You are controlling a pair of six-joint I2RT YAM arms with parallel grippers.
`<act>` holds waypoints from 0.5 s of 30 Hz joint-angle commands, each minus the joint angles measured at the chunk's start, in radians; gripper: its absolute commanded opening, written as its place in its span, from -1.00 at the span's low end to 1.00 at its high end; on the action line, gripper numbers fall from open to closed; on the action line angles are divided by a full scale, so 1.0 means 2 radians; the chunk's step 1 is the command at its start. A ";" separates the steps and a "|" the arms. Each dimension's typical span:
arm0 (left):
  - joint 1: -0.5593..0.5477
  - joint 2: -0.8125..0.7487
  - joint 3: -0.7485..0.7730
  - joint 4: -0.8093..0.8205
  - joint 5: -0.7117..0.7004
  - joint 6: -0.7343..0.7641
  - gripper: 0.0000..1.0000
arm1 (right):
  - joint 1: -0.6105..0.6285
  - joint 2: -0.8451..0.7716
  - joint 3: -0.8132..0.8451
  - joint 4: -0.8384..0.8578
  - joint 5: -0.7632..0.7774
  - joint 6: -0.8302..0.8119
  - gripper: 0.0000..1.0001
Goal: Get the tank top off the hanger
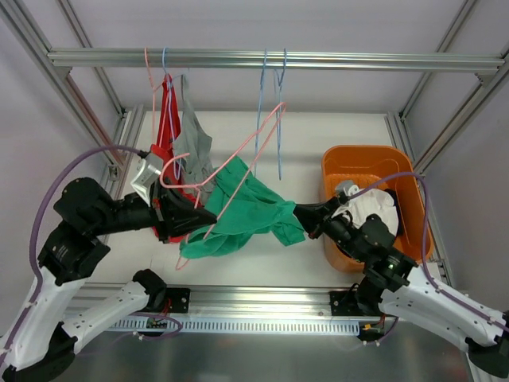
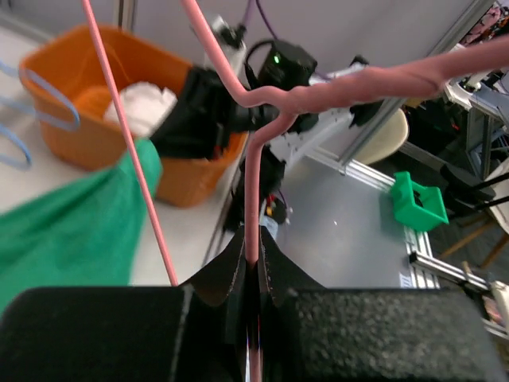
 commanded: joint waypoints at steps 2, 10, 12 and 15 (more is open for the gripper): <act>-0.027 0.043 -0.008 0.264 -0.039 0.023 -1.00 | 0.004 -0.041 0.052 -0.065 -0.133 0.037 -0.99; -0.076 0.069 -0.104 0.610 -0.172 0.101 -1.00 | 0.031 -0.012 0.090 -0.126 -0.132 0.038 -0.99; -0.076 0.096 -0.111 0.680 -0.188 0.108 -1.00 | 0.038 -0.005 0.097 -0.139 -0.125 0.037 -0.99; -0.076 0.119 -0.099 0.686 -0.211 0.118 -1.00 | 0.051 0.015 0.116 -0.186 -0.102 0.027 -0.99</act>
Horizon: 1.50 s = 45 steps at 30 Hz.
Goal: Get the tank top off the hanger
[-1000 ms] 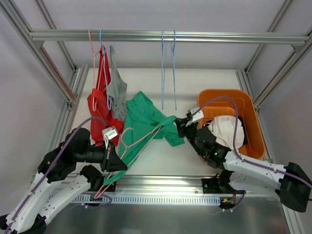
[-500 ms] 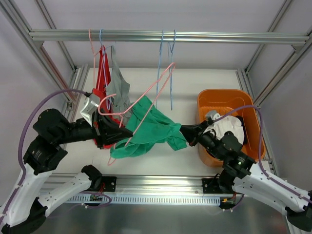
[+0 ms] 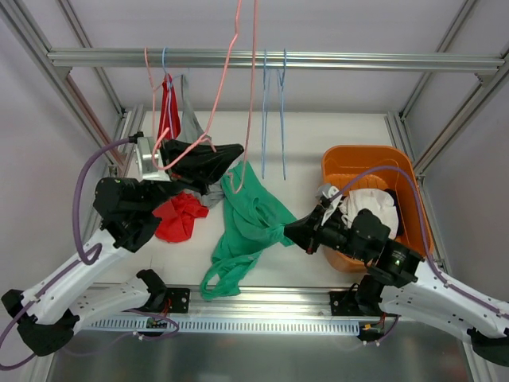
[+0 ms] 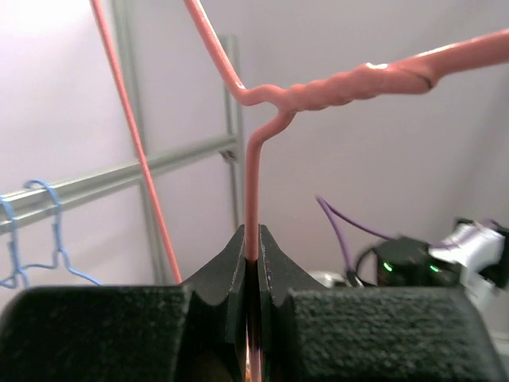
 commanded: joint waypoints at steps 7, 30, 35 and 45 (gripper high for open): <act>-0.007 -0.073 -0.004 -0.105 -0.124 0.026 -1.00 | 0.037 0.050 0.003 -0.029 0.058 -0.003 -0.99; -0.007 -0.030 0.058 -0.553 -0.247 -0.118 -1.00 | 0.044 0.047 0.007 -0.055 0.158 0.008 0.99; 0.023 0.157 0.270 -0.603 -0.250 -0.088 -1.00 | 0.044 0.042 0.009 -0.061 0.161 0.014 0.99; 0.093 0.333 0.479 -0.627 -0.187 -0.075 -1.00 | 0.044 -0.014 -0.009 -0.082 0.177 0.031 0.99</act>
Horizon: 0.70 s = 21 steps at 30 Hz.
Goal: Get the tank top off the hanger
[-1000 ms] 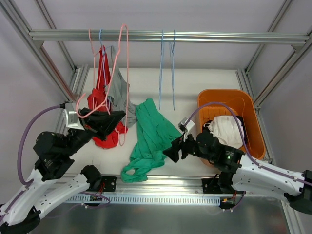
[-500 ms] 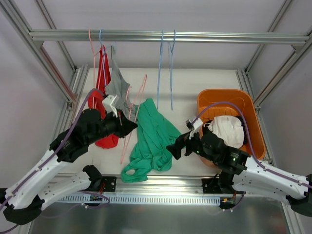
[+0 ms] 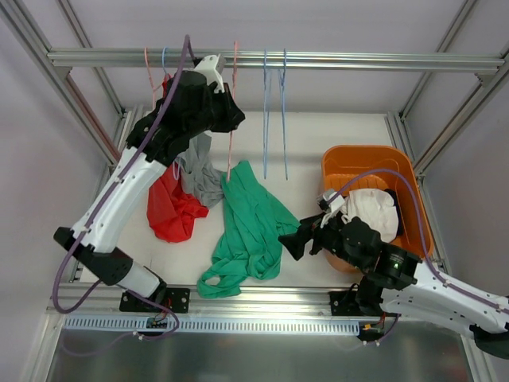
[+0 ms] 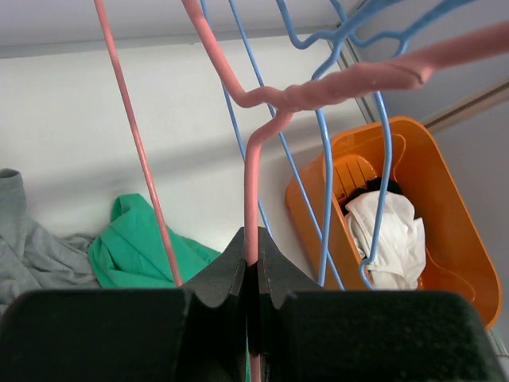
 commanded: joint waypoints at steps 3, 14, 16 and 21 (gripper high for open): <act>0.026 0.039 0.072 -0.014 0.056 0.017 -1.00 | 0.002 -0.016 0.002 0.002 0.015 0.017 0.99; 0.049 0.094 0.087 -0.021 0.126 0.001 -1.00 | 0.002 0.015 0.005 0.011 0.004 0.022 0.99; 0.048 0.099 0.087 -0.023 0.137 0.000 -1.00 | 0.002 0.020 0.005 0.015 0.002 0.023 0.99; 0.048 0.102 0.080 -0.026 0.143 -0.002 -1.00 | 0.002 0.032 0.005 0.025 -0.006 0.026 0.99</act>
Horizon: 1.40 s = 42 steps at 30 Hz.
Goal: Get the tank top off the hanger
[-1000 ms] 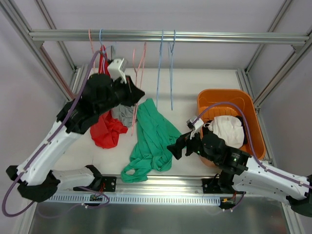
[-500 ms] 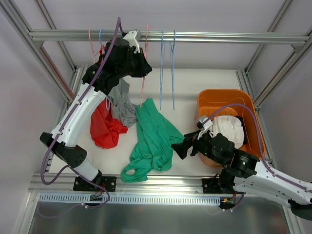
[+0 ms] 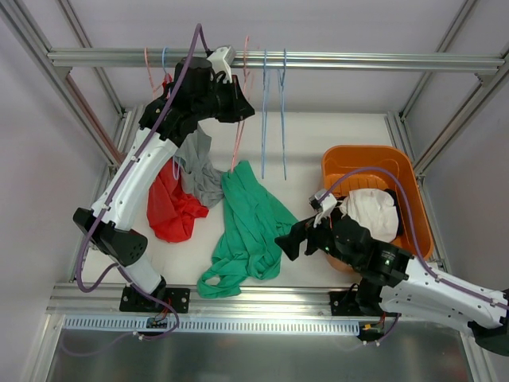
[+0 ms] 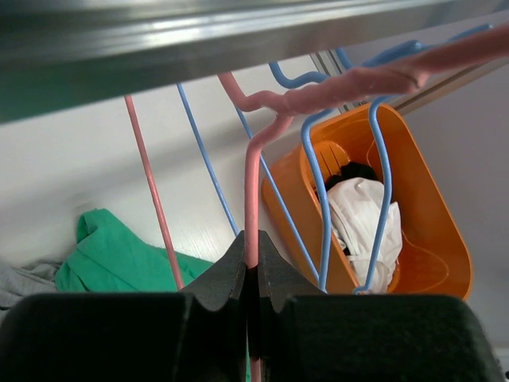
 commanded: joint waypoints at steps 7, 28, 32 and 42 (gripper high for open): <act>0.001 -0.021 -0.026 -0.026 0.011 -0.002 -0.99 | 0.002 0.024 0.006 0.038 -0.013 0.010 0.99; -0.004 -0.015 0.008 -0.051 0.010 -0.002 -0.32 | 0.003 0.018 -0.003 0.049 -0.023 0.011 0.99; -0.004 -0.067 -0.046 -0.050 -0.033 0.009 0.91 | 0.003 0.048 0.006 0.052 -0.035 -0.007 0.99; -0.004 -0.323 -0.253 -0.051 -0.157 0.003 0.97 | 0.006 0.233 0.031 0.189 -0.057 -0.104 0.99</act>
